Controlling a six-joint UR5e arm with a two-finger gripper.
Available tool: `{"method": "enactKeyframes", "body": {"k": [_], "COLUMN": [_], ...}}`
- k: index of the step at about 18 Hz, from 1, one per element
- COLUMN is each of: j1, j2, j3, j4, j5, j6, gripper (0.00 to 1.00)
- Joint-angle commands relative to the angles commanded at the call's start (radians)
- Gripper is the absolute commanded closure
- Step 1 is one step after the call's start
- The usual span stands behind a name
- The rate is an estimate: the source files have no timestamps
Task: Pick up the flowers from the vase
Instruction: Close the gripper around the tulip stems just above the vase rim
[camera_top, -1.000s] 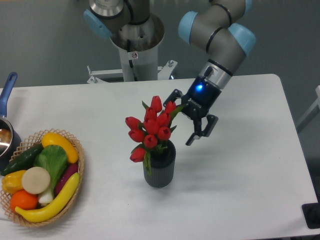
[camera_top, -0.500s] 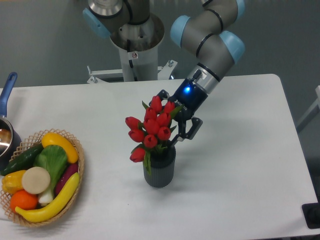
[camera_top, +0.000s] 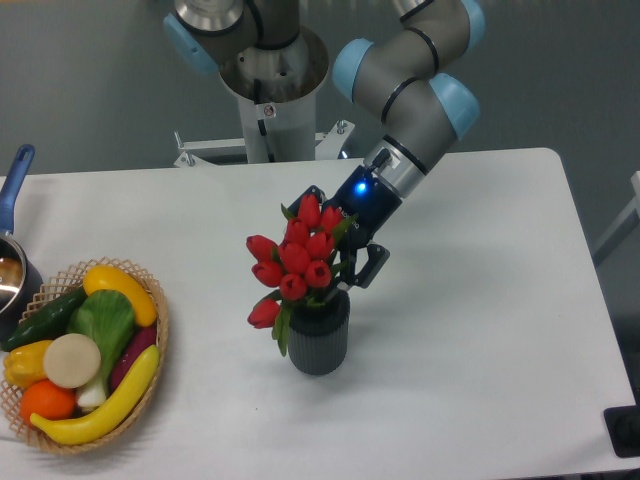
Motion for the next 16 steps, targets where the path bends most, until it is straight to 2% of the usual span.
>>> {"method": "enactKeyframes", "body": {"k": [1,2,4,9,13,16], "j1": [0.000,0.000,0.002,0.005,0.012,0.017], "j2": [-0.002,-0.003,-0.005,-0.005,-0.003,0.000], "j3": [0.002,0.002,0.002,0.008,0.009,0.023], "j4": [0.000,0.000,0.000,0.000,0.000,0.000], "j5": [0.000,0.000,0.000,-0.031,-0.049,-0.069], "j6": [0.000,0.000,0.002,0.000,-0.002,-0.057], "gripper": [0.21,0.26,0.26,0.38,0.39,0.45]}}
